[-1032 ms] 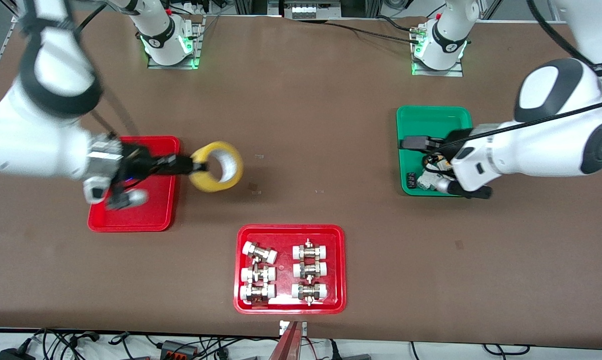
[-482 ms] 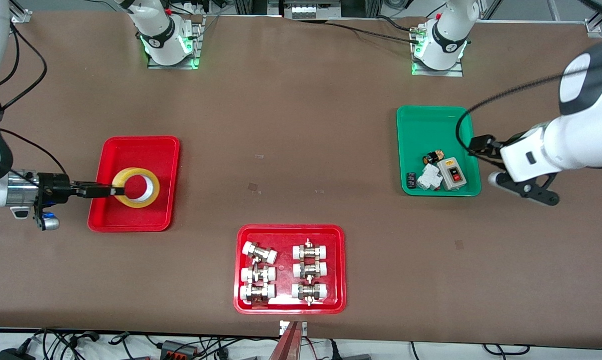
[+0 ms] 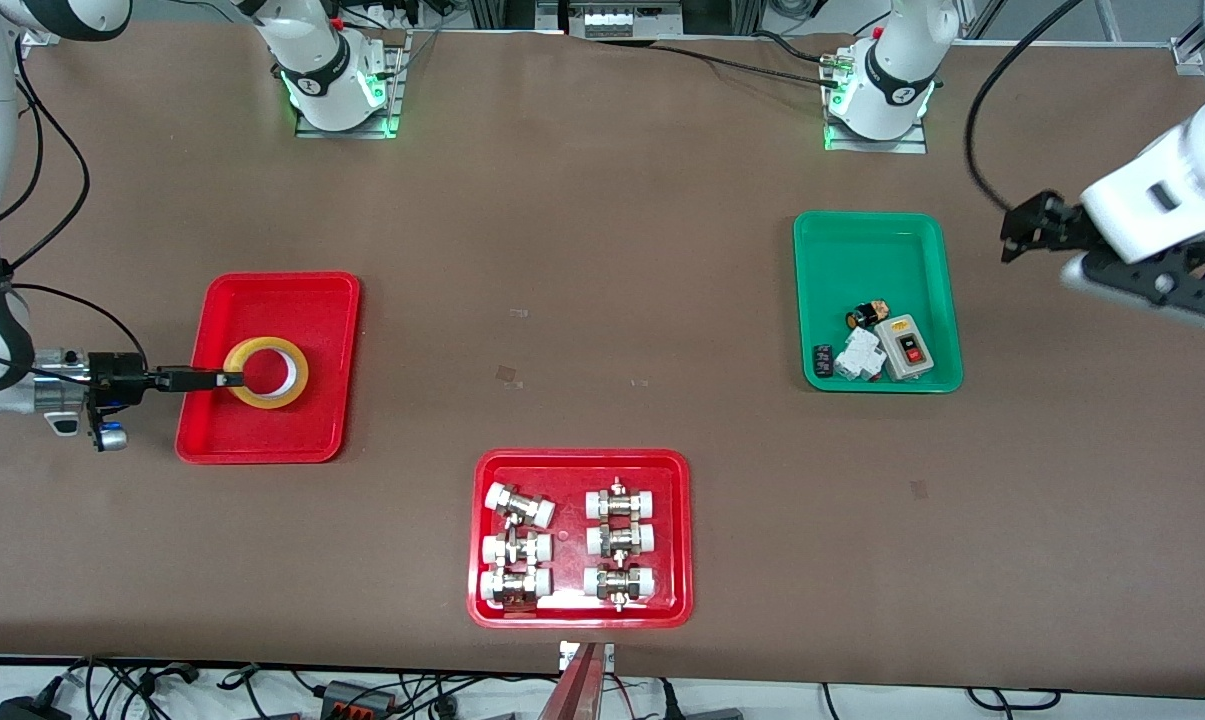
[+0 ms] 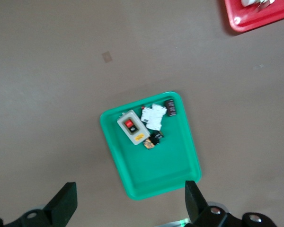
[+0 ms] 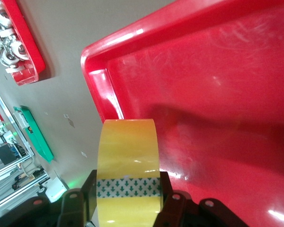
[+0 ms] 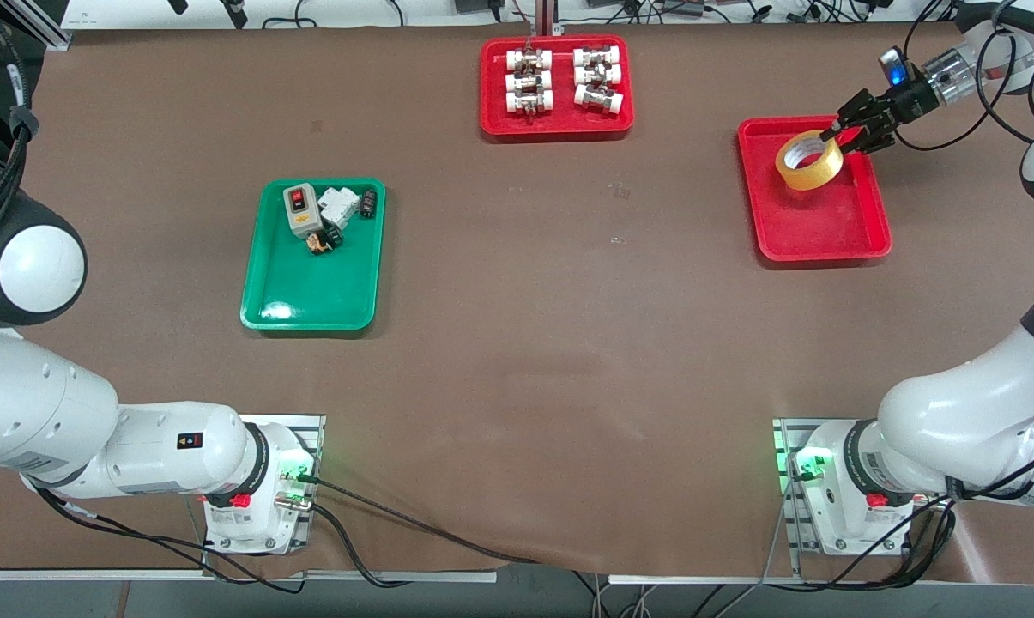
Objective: Left arm passes tape to right arm into tray
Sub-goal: 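Lower the tape into the empty red tray with the right gripper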
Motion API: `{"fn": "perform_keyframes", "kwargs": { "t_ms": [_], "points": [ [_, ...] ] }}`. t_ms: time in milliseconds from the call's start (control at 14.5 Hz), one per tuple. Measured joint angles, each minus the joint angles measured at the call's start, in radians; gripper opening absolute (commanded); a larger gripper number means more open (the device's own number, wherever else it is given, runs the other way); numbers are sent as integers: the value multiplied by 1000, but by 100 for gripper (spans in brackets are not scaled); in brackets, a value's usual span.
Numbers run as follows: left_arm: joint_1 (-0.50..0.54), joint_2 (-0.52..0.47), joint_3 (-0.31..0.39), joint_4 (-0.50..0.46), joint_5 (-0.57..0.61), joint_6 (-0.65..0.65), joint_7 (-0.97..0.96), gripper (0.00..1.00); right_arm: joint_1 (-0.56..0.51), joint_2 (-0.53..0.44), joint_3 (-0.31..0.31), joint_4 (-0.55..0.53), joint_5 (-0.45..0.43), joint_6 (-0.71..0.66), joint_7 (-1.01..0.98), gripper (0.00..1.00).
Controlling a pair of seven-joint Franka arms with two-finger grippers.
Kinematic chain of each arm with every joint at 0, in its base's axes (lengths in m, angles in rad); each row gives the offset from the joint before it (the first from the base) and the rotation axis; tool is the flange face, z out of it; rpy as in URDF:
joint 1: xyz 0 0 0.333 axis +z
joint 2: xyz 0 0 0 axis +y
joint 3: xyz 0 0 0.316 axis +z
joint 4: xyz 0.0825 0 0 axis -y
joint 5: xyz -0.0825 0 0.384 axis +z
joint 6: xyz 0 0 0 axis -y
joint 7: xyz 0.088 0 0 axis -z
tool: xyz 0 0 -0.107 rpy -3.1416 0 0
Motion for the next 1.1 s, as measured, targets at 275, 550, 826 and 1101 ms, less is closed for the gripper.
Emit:
{"fn": "perform_keyframes", "kwargs": {
  "t_ms": [275,550,826,1101],
  "points": [
    [-27,-116,58,-158,-26,79,-78,100,-5,21,1,-18,3,-3,-14,42],
    [-58,-196,57,-255,-26,121,-136,100,-15,27,1,-19,8,-24,-23,100],
    [-59,-204,57,-254,-26,82,-147,100,-12,26,8,-20,-10,-29,-26,100],
    [-51,-203,61,-252,-26,75,-193,100,23,-8,16,1,-137,-4,-21,100]
  ]
}}
